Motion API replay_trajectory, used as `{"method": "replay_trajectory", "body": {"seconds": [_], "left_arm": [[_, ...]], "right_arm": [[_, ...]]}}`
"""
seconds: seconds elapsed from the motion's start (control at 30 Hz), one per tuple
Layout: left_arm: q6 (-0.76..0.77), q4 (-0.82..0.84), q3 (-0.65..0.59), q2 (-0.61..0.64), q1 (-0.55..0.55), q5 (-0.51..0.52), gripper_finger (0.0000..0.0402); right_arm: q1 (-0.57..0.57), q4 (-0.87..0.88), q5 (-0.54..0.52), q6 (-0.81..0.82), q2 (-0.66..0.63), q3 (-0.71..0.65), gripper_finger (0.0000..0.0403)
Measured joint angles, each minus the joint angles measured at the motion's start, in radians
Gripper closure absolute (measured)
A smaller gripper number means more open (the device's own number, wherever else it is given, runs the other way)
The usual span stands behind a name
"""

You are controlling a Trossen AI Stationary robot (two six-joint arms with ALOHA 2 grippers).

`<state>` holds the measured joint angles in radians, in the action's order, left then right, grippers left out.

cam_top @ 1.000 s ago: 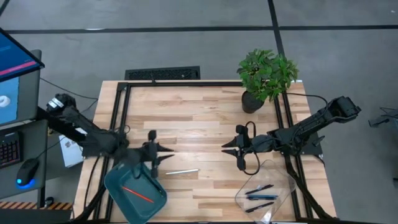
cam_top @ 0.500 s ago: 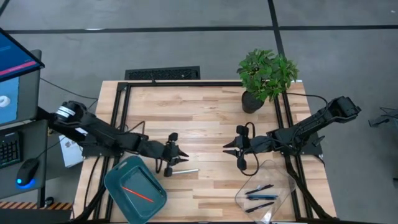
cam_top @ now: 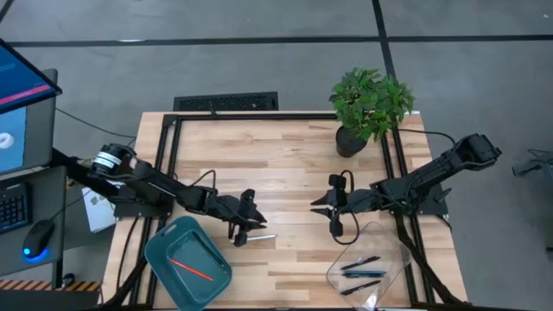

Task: Sort pens & pencils
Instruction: Put the white pencil in the blue bin

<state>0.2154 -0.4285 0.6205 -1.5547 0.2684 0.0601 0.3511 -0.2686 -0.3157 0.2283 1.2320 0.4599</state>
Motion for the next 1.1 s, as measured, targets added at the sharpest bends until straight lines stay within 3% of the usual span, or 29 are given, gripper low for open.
{"method": "replay_trajectory", "body": {"seconds": [0.53, 1.1], "left_arm": [[0.165, 0.035, 0.000, -0.019, 0.053, -0.030, 0.0307], [0.193, 0.199, 0.105, -0.018, 0.071, -0.008, 0.0308]], "right_arm": [[-0.049, -0.001, -0.002, 0.001, 0.000, 0.000, 0.0290], [-0.060, -0.001, -0.002, 0.009, 0.000, 0.000, 0.0290]]}}
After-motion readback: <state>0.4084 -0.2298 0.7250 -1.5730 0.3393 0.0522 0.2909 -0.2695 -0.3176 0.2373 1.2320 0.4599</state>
